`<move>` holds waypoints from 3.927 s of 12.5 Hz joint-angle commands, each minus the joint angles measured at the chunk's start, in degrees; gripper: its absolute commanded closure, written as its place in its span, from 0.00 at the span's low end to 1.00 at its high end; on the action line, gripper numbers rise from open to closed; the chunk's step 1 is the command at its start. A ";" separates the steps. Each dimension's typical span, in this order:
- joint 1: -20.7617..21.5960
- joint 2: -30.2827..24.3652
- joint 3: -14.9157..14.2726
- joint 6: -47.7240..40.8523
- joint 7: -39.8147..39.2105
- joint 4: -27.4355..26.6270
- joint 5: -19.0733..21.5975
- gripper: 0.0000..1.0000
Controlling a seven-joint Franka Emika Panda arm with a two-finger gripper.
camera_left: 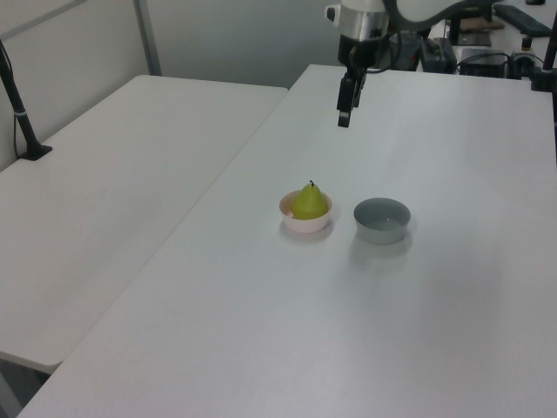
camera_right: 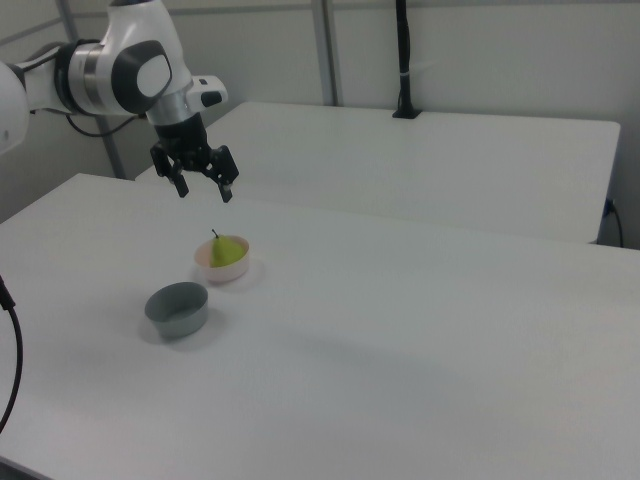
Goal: Pick up a pear from the bowl
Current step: 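Move the open gripper over the pink bowl and lower toward the pear, then lower around the green pear and close the gripper on it, then lift the pear out of the pink bowl and carry it sideways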
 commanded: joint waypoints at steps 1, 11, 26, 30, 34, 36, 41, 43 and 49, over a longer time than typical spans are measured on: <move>1.93 2.35 -0.55 3.18 -0.38 -0.92 -2.24 0.00; 5.45 13.07 -0.55 15.03 9.55 -0.75 -9.71 0.00; 6.50 18.61 -0.55 22.94 10.08 -0.57 -9.98 0.00; 6.77 19.06 -0.55 23.31 11.14 -0.48 -10.86 0.04; 6.86 18.88 -0.55 23.22 11.14 -0.48 -11.47 0.08; 6.86 19.06 -0.55 23.31 10.96 -0.48 -12.09 0.16; 6.86 18.71 -0.55 22.96 10.61 -0.48 -12.79 0.51; 6.86 17.39 -0.46 22.35 10.61 -0.48 -12.62 0.51; 6.59 10.19 0.24 14.63 9.47 -0.31 -11.74 0.51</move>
